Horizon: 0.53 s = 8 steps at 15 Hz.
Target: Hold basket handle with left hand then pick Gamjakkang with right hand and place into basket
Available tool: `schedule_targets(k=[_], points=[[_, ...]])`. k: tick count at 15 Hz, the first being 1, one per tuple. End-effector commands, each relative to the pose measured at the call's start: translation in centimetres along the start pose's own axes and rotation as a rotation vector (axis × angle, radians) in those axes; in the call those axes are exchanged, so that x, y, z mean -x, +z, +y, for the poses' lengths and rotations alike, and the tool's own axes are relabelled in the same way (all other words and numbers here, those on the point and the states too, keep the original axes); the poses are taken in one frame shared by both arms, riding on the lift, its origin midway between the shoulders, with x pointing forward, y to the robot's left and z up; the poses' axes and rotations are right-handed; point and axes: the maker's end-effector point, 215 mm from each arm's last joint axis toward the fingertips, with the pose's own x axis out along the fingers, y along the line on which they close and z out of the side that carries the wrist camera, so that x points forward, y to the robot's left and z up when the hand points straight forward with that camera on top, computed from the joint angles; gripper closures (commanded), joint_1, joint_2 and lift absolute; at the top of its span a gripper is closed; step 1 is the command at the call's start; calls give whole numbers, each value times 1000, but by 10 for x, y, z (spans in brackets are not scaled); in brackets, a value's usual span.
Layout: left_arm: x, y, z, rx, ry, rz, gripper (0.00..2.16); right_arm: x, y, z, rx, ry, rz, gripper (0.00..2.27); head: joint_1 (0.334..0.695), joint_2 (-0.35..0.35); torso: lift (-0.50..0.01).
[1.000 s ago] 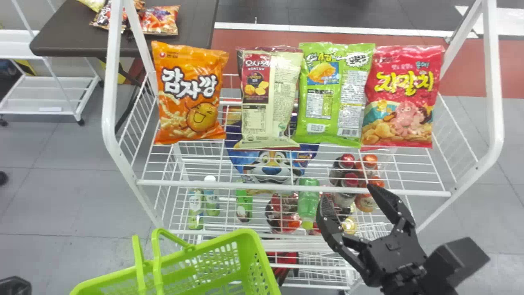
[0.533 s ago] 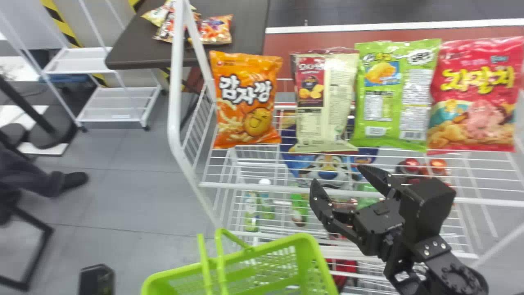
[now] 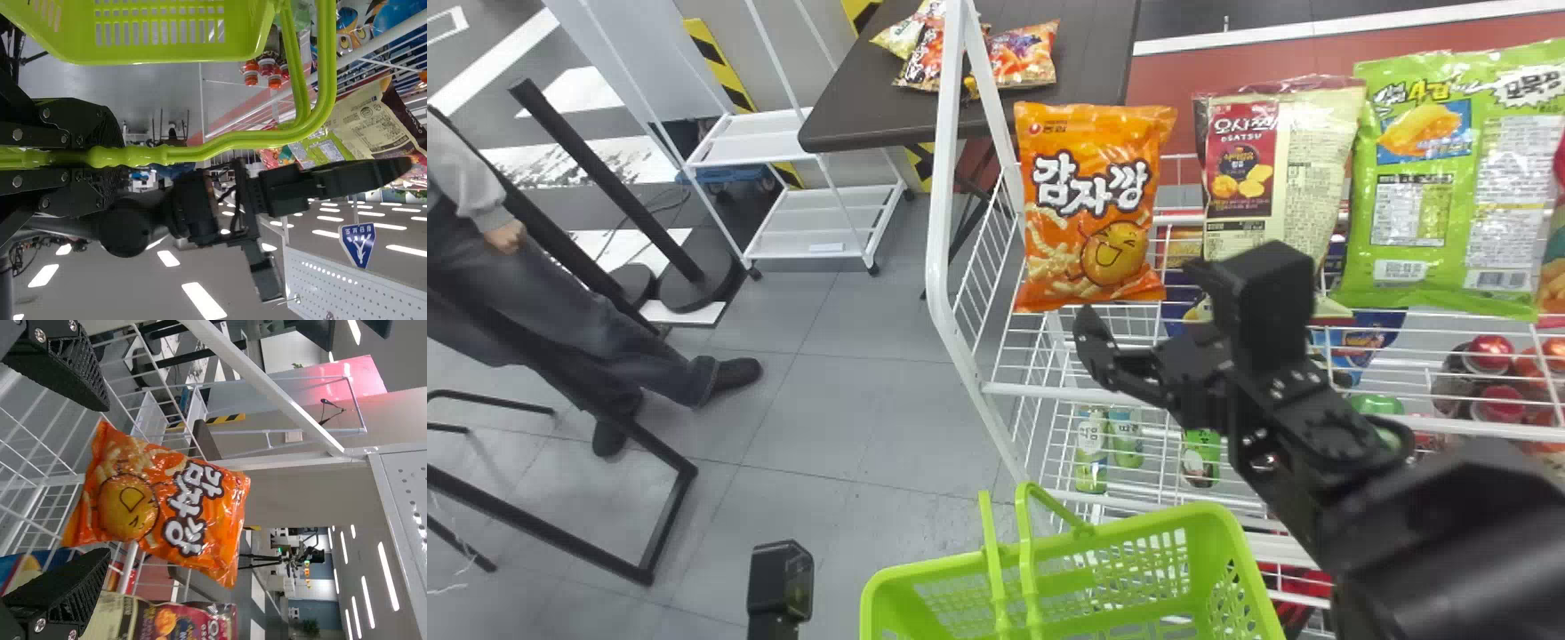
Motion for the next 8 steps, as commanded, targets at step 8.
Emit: schedule_targets(k=[8], points=[[3, 2, 1, 1, 3, -7, 2148, -90, -31, -71, 218, -21, 154, 26, 695, 350, -18]])
